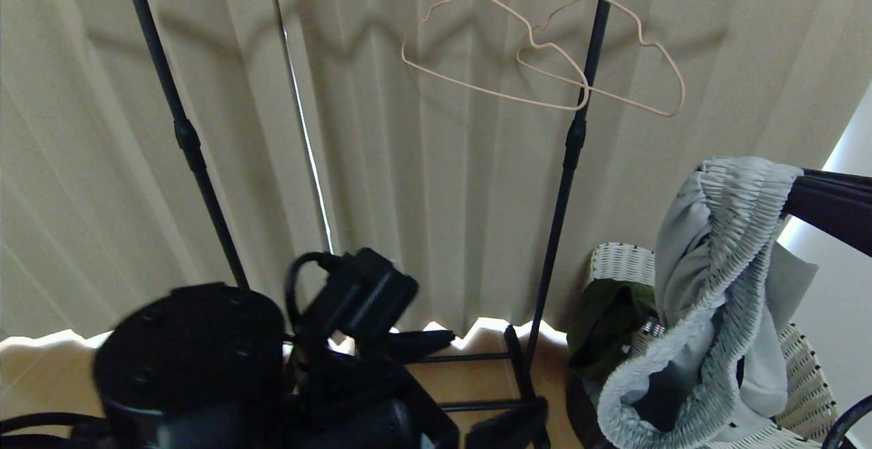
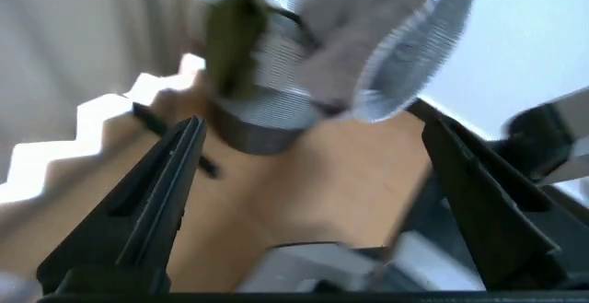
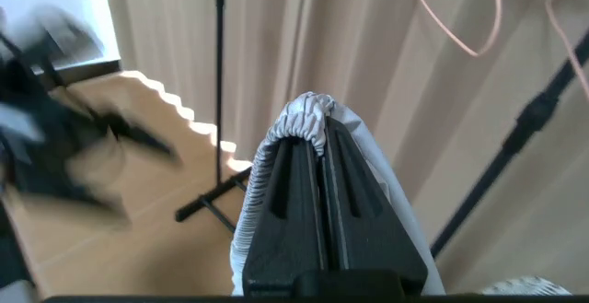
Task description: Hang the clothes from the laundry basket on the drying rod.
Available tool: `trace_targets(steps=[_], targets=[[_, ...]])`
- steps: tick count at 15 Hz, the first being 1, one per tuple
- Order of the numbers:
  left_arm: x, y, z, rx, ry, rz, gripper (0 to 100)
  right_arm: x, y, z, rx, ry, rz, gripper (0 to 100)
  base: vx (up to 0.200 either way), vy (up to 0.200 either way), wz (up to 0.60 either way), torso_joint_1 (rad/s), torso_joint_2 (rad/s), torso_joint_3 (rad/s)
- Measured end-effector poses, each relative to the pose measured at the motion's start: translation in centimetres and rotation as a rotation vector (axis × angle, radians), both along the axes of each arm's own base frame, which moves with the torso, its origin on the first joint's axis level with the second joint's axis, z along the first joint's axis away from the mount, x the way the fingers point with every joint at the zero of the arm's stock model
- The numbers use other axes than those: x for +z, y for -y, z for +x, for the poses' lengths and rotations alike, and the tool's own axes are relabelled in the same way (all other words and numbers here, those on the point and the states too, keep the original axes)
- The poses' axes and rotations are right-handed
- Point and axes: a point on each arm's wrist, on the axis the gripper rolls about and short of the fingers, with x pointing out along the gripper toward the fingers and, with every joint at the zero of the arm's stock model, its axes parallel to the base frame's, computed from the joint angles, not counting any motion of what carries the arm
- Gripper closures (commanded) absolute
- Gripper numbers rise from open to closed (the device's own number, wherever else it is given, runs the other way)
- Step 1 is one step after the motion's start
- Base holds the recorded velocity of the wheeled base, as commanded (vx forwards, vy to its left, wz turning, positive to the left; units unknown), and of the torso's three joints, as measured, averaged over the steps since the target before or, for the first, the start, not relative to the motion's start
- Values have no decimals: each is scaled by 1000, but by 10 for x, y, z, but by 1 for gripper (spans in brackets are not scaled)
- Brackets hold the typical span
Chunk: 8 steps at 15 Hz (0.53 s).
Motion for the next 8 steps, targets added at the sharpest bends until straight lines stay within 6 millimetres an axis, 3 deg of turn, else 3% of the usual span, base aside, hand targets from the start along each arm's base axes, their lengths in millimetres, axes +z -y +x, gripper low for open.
trace_targets(steps=[4, 8], targets=[[-22, 56, 3, 1, -108, -44, 0, 2, 0, -3, 14, -5, 22, 100, 0, 0, 0, 0, 0, 0], [-41, 89, 17, 53, -106, -51, 0, 5, -1, -10, 47, 8, 31, 100, 0, 0, 0, 0, 0, 0]])
